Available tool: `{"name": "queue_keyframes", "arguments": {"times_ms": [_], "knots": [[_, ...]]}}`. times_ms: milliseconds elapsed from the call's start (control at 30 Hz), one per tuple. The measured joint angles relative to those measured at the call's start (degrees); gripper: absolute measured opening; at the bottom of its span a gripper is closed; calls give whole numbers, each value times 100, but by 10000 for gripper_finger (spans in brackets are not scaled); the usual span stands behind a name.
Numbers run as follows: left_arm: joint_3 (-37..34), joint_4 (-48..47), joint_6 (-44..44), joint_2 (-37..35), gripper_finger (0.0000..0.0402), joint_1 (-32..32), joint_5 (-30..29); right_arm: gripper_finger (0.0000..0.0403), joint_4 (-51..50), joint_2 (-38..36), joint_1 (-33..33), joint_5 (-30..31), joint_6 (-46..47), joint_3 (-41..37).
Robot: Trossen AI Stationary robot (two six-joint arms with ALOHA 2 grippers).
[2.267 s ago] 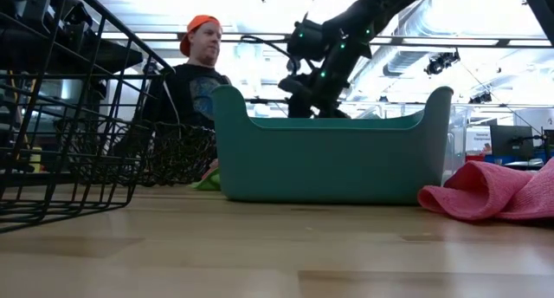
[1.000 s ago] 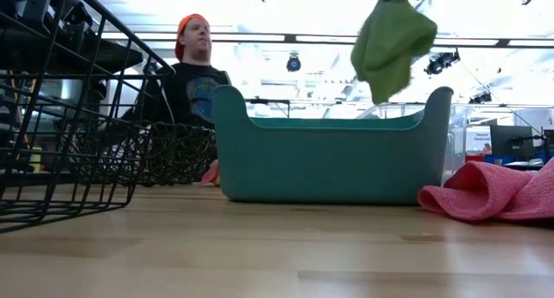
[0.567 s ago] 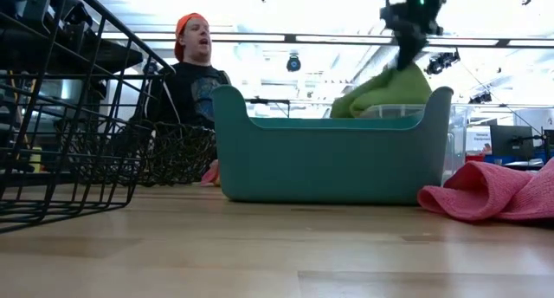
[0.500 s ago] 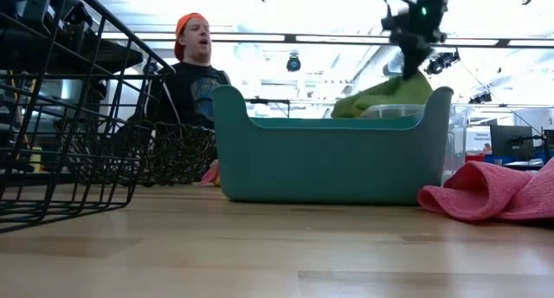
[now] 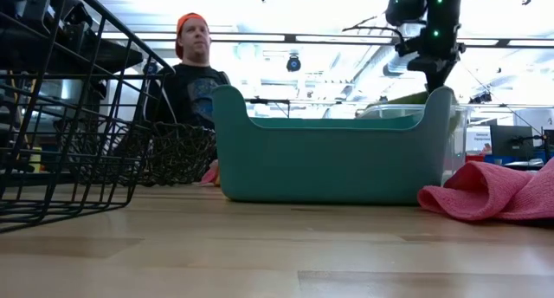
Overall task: Sort microfiber towel by color & place in baskets
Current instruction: Put the green microfiber cloth into the transparent bin
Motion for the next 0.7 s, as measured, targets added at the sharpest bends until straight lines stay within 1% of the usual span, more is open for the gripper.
{"name": "queue_keyframes", "arguments": {"times_ms": [167,267,367,500,567,700], "knots": [[-2,0,2,2,0,0,0,0,-16,0,0,584,153,540],[0,0,0,2,0,-1,0,0,134,-2,7,538,119,873],[0,0,0,0,0,-1,0,0,371,-4,11,10,-216,965],[0,1,0,1,0,-1,0,0,557,83,151,-820,-216,896],[0,0,2,0,0,-2,0,0,620,177,306,-1085,-272,716],[0,2,2,1,0,-2,0,0,1293,387,593,-1845,-467,193]]}}
